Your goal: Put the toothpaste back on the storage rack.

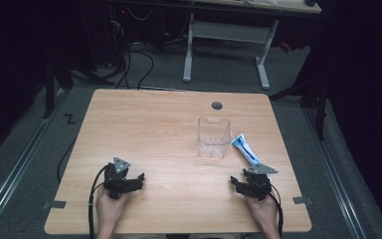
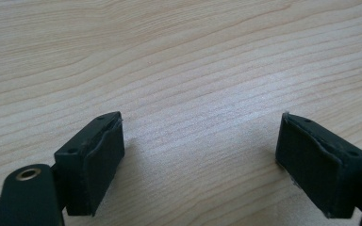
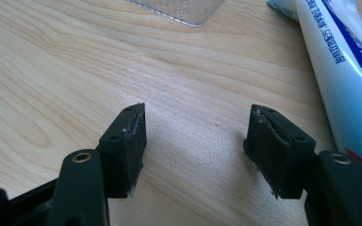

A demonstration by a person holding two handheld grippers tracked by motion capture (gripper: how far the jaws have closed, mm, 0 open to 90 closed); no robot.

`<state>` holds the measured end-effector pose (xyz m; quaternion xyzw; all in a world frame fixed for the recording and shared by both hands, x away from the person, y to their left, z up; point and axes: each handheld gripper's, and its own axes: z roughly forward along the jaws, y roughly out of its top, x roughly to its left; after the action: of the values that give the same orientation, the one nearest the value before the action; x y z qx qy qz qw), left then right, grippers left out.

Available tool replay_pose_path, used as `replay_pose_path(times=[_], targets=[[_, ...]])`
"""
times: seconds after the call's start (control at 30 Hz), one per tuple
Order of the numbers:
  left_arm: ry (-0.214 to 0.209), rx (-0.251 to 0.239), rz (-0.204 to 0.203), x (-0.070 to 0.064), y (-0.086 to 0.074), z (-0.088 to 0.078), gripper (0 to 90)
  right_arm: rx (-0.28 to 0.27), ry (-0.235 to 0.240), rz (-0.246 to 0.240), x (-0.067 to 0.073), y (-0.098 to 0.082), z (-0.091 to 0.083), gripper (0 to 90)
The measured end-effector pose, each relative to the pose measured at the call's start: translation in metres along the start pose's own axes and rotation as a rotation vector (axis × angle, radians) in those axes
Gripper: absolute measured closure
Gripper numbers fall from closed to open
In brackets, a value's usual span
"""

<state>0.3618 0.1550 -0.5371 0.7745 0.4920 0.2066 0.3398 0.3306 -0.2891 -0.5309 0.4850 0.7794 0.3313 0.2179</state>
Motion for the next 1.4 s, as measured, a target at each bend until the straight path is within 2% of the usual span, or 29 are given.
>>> replay_pose_path(times=[1.2,1.4], targets=[[-0.003,-0.001,0.0,0.0002,0.0002,0.0003,16.3,0.001,0.0,0.001,0.001,-0.0008,-0.0009,36.3],[-0.003,-0.001,0.0,0.0002,0.0002,0.0003,16.2,0.008,-0.005,0.011,-0.0006,-0.0013,-0.003,38.5]])
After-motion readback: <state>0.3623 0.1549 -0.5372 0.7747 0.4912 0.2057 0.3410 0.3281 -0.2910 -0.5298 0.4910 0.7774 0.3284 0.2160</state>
